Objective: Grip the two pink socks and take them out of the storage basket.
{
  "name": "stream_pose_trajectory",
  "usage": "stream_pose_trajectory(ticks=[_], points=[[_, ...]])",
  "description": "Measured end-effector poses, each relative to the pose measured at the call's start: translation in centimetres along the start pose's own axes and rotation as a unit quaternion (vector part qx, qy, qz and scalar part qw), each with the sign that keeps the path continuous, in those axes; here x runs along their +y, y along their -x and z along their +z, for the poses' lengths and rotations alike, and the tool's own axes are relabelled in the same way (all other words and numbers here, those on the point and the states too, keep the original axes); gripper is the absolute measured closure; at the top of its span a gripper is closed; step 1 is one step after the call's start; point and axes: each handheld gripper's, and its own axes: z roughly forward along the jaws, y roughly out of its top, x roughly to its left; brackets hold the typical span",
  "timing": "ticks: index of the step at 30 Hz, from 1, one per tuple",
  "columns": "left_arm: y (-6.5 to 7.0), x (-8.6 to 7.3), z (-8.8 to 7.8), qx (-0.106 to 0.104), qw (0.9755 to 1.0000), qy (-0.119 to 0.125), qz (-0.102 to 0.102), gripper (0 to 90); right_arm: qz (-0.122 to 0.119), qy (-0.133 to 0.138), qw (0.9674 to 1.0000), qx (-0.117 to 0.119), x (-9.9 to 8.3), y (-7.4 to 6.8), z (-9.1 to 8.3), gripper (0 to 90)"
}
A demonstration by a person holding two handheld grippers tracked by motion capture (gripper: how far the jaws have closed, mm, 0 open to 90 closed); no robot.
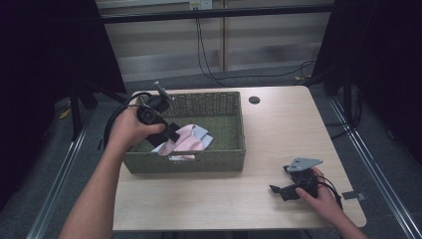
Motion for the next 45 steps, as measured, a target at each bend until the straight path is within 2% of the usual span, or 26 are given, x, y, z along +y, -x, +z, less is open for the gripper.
stream_pose_trajectory(ticks=[5, 7, 19, 35, 45], points=[[0.4, -0.4, 0.0, -0.003, 1.0, -0.001, 0.006, 78.7, 0.0, 0.0, 1.0, 0.0, 0.0, 0.0, 0.0, 9.7], [0.8, -0.5, 0.1, -0.008, 0.9999, 0.006, 0.008, 78.7, -0.002, 0.001, 1.0, 0.0, 0.0, 0.0, 0.0, 9.7], [2.7, -0.9, 0.3, -0.022, 0.999, 0.003, 0.039, 78.6, -0.001, 0.0, 1.0, 0.0, 0.0, 0.0, 0.0, 9.7], [3.9, -2.1, 1.2, -0.032, 0.9981, 0.006, 0.052, 78.3, 0.0, -0.001, 1.0, 0.0, 0.0, 0.0, 0.0, 9.7], [4.4, -2.6, 2.4, -0.038, 0.9972, 0.001, 0.064, 78.0, -0.001, -0.001, 1.0, 0.0, 0.0, 0.0, 0.0, 9.7]])
